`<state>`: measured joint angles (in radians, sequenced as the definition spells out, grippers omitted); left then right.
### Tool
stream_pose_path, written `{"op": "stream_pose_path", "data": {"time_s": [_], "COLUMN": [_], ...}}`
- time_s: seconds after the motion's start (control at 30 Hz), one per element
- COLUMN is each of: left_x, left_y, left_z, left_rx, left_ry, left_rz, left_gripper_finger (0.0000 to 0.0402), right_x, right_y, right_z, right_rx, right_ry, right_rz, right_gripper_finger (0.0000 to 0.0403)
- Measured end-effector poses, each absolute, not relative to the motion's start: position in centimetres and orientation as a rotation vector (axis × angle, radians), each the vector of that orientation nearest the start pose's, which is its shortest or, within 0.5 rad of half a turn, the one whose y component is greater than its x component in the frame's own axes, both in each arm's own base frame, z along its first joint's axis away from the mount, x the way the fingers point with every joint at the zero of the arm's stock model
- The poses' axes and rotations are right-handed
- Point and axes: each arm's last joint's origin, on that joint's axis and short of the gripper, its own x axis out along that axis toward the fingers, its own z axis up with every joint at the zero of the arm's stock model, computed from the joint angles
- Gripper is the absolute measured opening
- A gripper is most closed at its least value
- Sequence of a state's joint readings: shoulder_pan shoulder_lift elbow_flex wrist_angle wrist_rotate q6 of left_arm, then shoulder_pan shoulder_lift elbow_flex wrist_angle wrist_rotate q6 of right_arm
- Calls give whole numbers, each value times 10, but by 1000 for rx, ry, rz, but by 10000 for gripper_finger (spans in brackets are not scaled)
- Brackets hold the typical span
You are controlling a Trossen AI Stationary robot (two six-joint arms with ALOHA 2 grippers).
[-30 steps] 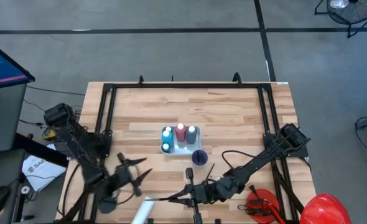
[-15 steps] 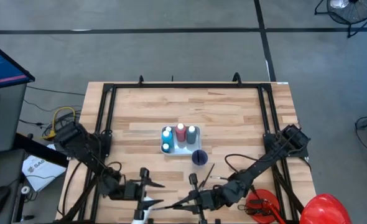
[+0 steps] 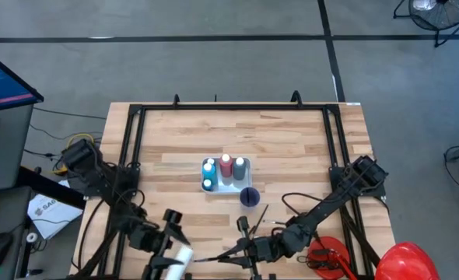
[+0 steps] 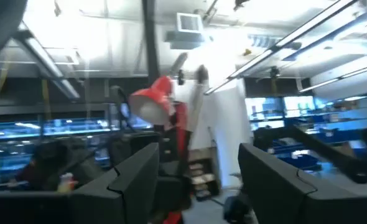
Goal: Pick & Place Paint Supplies
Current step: Put the silver paintbrush into the blue cup
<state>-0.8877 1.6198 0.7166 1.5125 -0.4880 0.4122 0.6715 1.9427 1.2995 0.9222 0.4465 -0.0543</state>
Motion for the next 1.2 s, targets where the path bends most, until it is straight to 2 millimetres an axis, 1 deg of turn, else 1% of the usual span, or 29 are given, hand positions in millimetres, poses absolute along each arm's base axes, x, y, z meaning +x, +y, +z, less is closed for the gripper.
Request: {"op": "stream_pose_path", "data": {"time_s": [0.1, 0.23, 0.43, 0.67, 0.87, 1.0, 1.2], "left_x": [211, 214, 215, 215, 215, 215, 215], "left_y": [-223, -224, -225, -224, -224, -224, -224], "left_z": [269, 263, 262, 262, 262, 262, 262], "left_rx": [17, 65, 99, 93, 73, 73, 73], "left_ry": [-537, -485, -473, -466, -467, -470, -471], "left_rz": [-249, -259, -257, -239, -239, -243, -243], "left_gripper_finger": [214, 214, 214, 214, 212, 193, 144], "right_x": [358, 365, 365, 365, 365, 367, 367], "right_y": [254, 245, 247, 248, 248, 246, 245], "right_z": [276, 269, 267, 261, 261, 260, 259], "right_rx": [118, 126, 114, 113, 112, 104, 100], "right_ry": [-236, -172, -147, -95, -95, -80, -72], "right_rz": [197, 183, 191, 195, 194, 167, 147], "right_gripper_finger": [8, 8, 8, 8, 9, 9, 9]}}
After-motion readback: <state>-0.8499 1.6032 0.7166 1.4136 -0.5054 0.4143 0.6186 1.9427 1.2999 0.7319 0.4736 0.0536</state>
